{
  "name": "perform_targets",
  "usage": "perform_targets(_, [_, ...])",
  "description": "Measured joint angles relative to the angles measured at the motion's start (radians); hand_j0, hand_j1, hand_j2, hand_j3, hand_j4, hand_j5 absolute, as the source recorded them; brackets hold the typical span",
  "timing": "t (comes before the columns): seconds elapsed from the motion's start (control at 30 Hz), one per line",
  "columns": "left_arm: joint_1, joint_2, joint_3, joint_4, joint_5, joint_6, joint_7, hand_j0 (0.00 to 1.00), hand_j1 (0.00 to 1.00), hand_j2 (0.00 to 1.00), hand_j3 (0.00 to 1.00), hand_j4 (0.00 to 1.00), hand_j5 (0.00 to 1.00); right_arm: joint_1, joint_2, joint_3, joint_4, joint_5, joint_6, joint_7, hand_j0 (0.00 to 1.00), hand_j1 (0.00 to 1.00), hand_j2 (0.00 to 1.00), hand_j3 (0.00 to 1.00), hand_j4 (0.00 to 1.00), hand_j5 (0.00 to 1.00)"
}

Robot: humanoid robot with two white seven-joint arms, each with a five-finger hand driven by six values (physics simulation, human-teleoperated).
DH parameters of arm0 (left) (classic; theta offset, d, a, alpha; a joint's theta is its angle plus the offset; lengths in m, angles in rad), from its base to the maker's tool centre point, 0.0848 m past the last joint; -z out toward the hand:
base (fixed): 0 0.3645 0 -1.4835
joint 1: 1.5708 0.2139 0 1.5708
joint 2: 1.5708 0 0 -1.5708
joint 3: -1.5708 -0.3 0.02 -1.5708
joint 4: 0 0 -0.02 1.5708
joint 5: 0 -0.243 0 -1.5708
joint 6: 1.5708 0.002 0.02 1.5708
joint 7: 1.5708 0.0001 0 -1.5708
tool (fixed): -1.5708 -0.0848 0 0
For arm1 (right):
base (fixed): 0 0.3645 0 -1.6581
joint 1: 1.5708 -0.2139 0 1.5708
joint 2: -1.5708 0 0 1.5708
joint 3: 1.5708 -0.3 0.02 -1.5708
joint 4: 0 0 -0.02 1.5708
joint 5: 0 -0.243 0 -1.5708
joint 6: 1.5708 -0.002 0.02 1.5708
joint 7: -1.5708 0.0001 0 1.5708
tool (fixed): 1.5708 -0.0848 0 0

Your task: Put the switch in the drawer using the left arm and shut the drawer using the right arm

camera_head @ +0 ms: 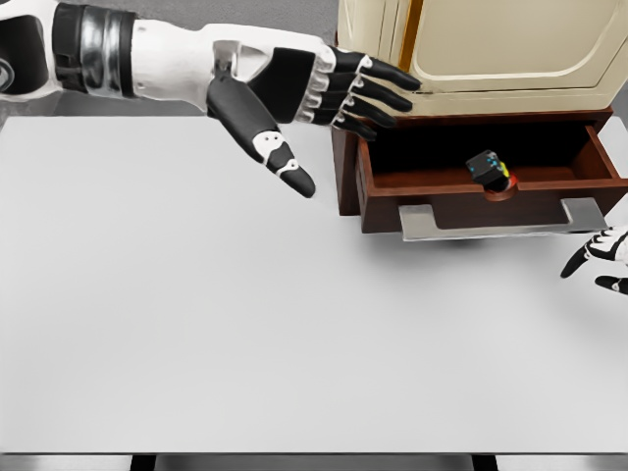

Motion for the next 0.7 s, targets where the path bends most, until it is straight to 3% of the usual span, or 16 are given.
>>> perform_targets(0.1, [0.005, 0.134, 0.008, -0.022, 0.009, -0.025, -0.001, 1.00, 1.00, 1.00, 1.00, 1.00, 1.00, -0.008, -0.003, 0.002, 0.001, 0.000, 0.000, 0.001, 0.56, 0.56, 0.56, 0.56, 0.56, 0.56])
perform_targets(0.23, [0.034, 0.208, 0.011, -0.031, 0.009, -0.049, -0.001, 1.00, 1.00, 1.00, 1.00, 1.00, 1.00, -0.025, -0.005, 0.006, 0.001, 0.004, -0.002, 0.002, 0.57, 0.57, 0.57, 0.57, 0.57, 0.57])
perform_targets(0.47, [0.104, 0.206, 0.008, -0.035, -0.046, -0.094, -0.001, 1.00, 1.00, 1.00, 1.00, 1.00, 1.00, -0.071, -0.006, 0.026, 0.012, 0.006, -0.002, 0.005, 0.57, 0.57, 0.57, 0.57, 0.57, 0.57])
perform_targets(0.63, [0.239, 0.193, -0.008, -0.035, -0.202, -0.152, -0.001, 1.00, 1.00, 1.00, 1.00, 1.00, 1.00, -0.110, -0.007, 0.054, 0.023, 0.010, 0.006, 0.010, 0.57, 0.57, 0.57, 0.57, 0.57, 0.57])
perform_targets(0.7, [0.245, 0.199, -0.009, -0.033, -0.244, -0.169, -0.001, 1.00, 1.00, 1.00, 1.00, 1.00, 1.00, -0.120, -0.007, 0.061, 0.026, 0.018, 0.005, 0.010, 0.58, 0.58, 0.58, 0.58, 0.58, 0.58])
